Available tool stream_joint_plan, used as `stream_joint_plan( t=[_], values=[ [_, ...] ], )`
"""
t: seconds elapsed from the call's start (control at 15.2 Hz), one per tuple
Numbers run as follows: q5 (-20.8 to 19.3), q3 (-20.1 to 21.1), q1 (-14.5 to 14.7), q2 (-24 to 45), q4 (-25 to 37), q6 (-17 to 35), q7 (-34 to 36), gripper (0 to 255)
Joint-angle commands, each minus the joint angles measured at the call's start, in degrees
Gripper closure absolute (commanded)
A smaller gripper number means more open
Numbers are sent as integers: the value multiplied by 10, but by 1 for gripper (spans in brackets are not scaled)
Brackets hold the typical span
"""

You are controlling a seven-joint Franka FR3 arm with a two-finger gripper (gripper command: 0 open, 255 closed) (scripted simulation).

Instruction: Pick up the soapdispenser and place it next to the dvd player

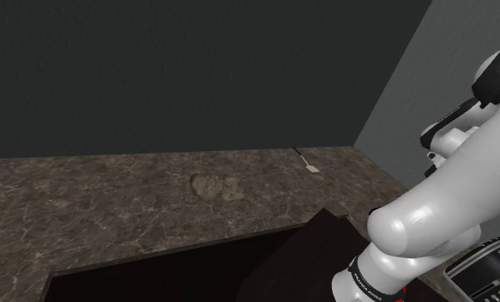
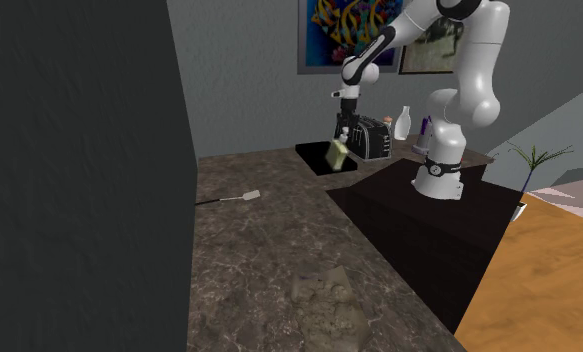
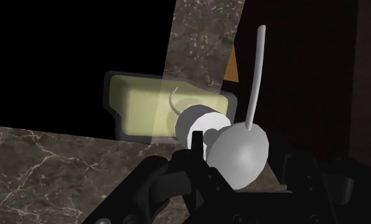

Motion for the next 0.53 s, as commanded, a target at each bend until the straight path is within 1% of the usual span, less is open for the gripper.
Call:
stream_joint_plan(
  t=[0.0,0.2,0.26,0.46],
  values=[
    [30,-4,3,29,-8,13,-24,255],
    [81,0,2,68,-11,31,-63,255],
    [104,5,-1,85,-12,37,-80,255],
    [105,1,3,86,-12,37,-81,255]
  ],
)
